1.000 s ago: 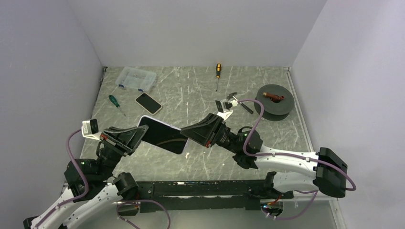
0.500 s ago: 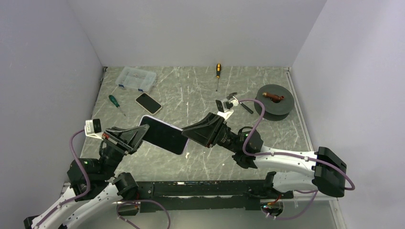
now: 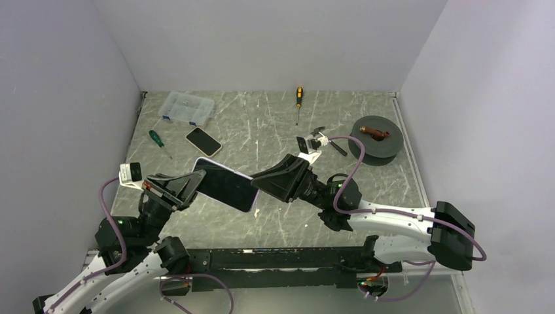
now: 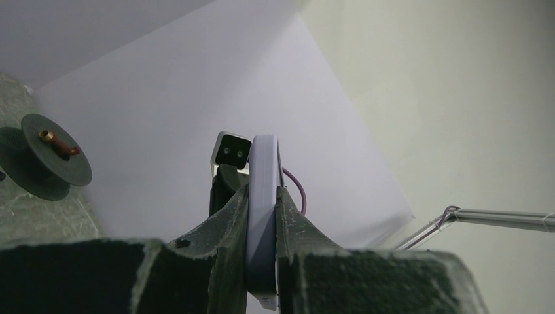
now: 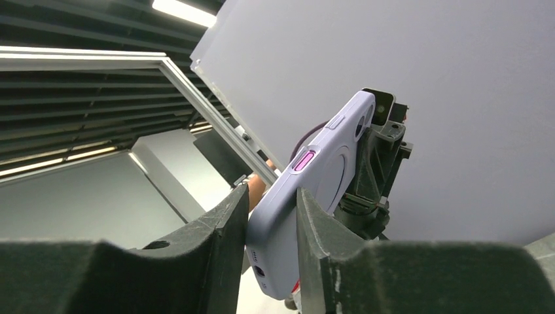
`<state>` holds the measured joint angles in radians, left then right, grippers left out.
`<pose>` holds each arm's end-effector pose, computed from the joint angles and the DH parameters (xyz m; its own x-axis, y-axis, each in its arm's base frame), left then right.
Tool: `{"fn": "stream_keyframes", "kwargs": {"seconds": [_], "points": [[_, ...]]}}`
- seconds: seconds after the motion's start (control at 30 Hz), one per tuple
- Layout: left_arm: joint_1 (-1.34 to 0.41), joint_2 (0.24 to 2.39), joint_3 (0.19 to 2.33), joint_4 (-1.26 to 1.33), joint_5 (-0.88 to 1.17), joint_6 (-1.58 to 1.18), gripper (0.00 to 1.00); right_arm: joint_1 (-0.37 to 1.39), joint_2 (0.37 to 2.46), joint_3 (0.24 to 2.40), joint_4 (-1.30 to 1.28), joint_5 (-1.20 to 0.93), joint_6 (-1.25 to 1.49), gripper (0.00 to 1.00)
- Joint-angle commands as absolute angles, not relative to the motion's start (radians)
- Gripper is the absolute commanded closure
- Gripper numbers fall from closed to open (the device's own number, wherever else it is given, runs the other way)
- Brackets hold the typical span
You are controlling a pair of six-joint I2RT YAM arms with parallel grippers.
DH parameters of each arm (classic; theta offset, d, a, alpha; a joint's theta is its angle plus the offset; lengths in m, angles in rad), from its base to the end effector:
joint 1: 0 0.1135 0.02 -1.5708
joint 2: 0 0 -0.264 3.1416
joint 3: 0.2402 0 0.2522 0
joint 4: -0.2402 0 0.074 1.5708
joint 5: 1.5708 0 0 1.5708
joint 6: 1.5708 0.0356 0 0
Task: Take the phone out of the phone case
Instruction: Remove the phone case from the phone.
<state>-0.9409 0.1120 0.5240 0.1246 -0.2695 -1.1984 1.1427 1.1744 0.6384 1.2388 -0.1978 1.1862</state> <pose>0.0378 -0.0358 0.3514 -0.4904 -0.8514 -0.1859 0.5149 -0.1109 -0.8501 0.0943 0.2234 0.3539 -0.7839 0.4715 -0.4040 -0.6068 -0.4435 0.6596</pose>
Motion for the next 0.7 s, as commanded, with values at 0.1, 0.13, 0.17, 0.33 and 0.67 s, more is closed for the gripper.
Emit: {"fn": "stream_keyframes", "kwargs": {"seconds": [0.1,0.13,0.17,0.33,0.67], "points": [[-0.936,0.155,0.495,0.039,-0.338,-1.154,1.0,1.16,1.124,0.718,1.477,-0.249,1.219,0.75],[-0.936,0.156,0.495,0.041,-0.338,-1.154,1.0,1.16,1.126,0.721,1.479,-0.254,1.221,0.76],[-0.936,0.159,0.495,0.042,-0.337,-1.154,1.0,1.159,1.129,0.723,1.485,-0.256,1.223,0.76],[-0.936,0.175,0.489,0.064,-0.324,-1.165,1.0,1.159,1.148,0.745,1.509,-0.269,1.239,0.82],[-0.936,0.187,0.487,0.088,-0.322,-1.169,1.0,1.161,1.202,0.828,1.541,-0.331,1.284,1.0]]}}
